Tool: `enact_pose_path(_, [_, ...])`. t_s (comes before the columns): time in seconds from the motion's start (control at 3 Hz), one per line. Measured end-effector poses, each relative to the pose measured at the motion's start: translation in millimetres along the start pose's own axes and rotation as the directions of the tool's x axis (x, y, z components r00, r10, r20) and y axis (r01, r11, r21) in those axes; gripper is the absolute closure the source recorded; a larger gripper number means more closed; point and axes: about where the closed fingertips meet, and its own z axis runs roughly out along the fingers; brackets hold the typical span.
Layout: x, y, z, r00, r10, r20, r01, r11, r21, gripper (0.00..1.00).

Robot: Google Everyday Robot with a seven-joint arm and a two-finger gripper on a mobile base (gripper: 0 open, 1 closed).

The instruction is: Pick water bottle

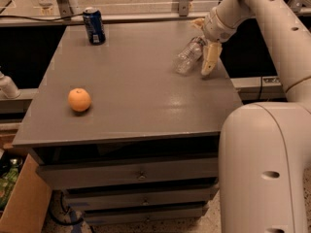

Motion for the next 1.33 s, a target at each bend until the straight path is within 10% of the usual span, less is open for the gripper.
enact_pose_path(0.33, [-1.8,1.4,10.0,1.000,-0.002,-0.001,0.002,0.9995,-0.032,0.00])
enact_pose_path(1.33, [-5.7,3.7,15.8,1.000,0.004,0.008,-0.004,0.9982,-0.060,0.65])
